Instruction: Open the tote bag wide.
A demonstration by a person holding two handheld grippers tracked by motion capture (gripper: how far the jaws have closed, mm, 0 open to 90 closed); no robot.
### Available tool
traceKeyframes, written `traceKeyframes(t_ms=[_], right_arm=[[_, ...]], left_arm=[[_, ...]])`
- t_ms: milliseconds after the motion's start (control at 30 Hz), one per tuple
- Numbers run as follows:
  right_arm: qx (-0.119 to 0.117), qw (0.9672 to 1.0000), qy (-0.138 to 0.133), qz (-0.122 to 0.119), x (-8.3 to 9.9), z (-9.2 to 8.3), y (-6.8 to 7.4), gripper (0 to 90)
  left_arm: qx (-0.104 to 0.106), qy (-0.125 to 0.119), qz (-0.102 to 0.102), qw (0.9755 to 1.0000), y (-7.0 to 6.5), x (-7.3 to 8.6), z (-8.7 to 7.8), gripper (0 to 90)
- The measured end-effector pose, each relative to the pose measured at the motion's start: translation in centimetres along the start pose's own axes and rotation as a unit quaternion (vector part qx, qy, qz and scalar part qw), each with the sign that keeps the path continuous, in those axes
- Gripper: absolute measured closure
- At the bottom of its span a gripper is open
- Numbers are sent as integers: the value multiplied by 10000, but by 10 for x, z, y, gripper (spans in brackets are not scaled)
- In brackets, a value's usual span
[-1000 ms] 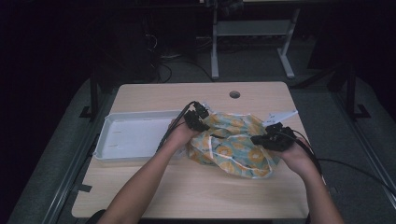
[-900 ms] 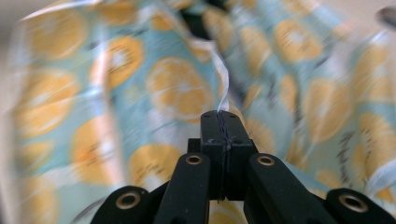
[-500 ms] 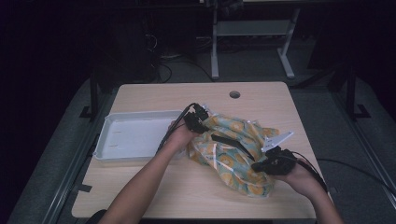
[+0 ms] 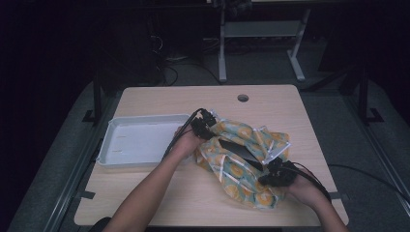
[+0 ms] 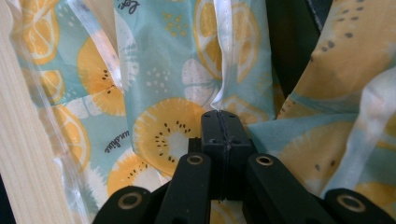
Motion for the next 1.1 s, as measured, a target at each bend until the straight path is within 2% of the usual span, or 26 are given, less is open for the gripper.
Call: traceKeyframes(t_ms=[133,200,267,333,533,600,700,800,867,1000,1100], right_arm=[[21,10000,-36,17,1,0,1,899],[100,9999,-14,-44,0,-1,2,858],[112,9998,-126,-48,-5,-7,3,804],[152,9993,-351,-13,-13,-18,4,781],[515,9945,-910,-73,-36,-53,2,732],[685,9918,-1076,-95,-42,-63,-4,724],[917,9883,-1222,13,-49,-73,-19,718],[1115,9886,-1002,154,-49,-66,-35,671],[1097,9893,-941,209,-48,-59,-40,655],[1032,9912,-799,198,-46,-49,-39,594],[1144,9912,-650,124,-44,-46,-39,557]], left_arm=[[-38,34,36,10000,0,1,1,872],[-46,31,72,10000,0,1,0,872],[-37,30,78,10000,0,1,-1,872],[-38,29,95,9999,0,1,-1,873],[-40,15,134,9999,0,0,-1,873],[-44,16,144,9999,0,0,-1,873],[-45,8,146,9999,0,0,-1,873],[-43,-7,140,9999,-1,0,-2,873],[-37,-3,141,9999,-1,0,-2,873],[-34,24,158,9999,-1,0,-2,873],[-28,14,147,9999,-1,0,-2,873]])
Point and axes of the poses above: each handheld gripper's, and its own axes: z roughly forward along the jaws, x roughly out of its underside, y roughly to its left, the point moved 8 cm from there along z, roughly forward along the jaws, and after that the axes turned 13 degrees about -z, right-handed, at the moved point
